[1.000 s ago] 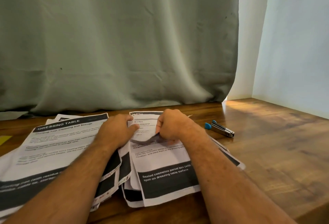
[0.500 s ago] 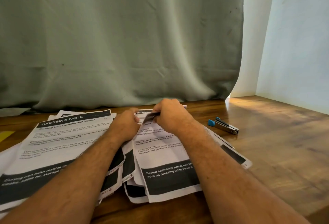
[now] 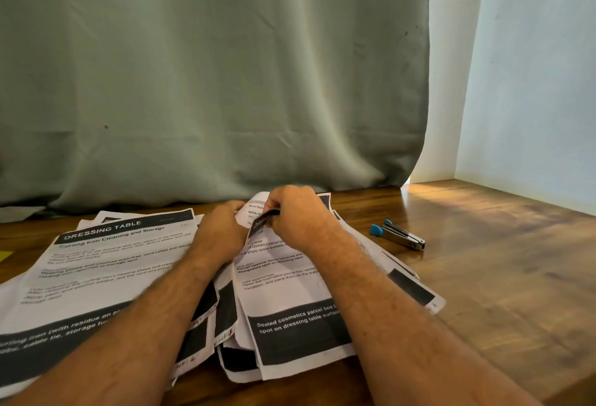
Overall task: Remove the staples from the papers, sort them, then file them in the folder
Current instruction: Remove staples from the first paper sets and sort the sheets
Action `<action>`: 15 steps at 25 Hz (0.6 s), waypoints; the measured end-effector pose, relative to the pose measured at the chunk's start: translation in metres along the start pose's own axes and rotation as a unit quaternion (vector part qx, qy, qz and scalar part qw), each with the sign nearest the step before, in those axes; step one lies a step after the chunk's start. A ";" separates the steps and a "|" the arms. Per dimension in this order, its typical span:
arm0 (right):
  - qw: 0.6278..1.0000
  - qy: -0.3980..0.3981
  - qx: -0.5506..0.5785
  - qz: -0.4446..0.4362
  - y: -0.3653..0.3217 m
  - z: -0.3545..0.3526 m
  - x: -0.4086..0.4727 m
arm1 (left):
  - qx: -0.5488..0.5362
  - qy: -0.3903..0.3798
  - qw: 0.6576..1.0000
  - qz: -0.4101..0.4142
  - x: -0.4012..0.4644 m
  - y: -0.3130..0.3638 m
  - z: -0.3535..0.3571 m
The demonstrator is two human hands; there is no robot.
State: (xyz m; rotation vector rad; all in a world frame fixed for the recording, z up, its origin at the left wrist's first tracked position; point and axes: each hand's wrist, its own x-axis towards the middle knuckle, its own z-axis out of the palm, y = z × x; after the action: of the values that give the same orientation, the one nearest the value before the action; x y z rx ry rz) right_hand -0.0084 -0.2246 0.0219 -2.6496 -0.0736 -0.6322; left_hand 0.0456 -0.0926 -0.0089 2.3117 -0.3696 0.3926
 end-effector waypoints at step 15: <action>0.984 0.121 -0.023 -0.127 -0.016 -0.013 -0.018 | -0.468 0.082 0.866 -0.157 0.006 0.007 -0.001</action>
State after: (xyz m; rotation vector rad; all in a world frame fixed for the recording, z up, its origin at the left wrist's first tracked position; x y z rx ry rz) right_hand -0.0323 -0.2146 0.0311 -2.6060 -0.3340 -1.0449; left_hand 0.0482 -0.0980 -0.0014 1.3318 -0.0530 0.1731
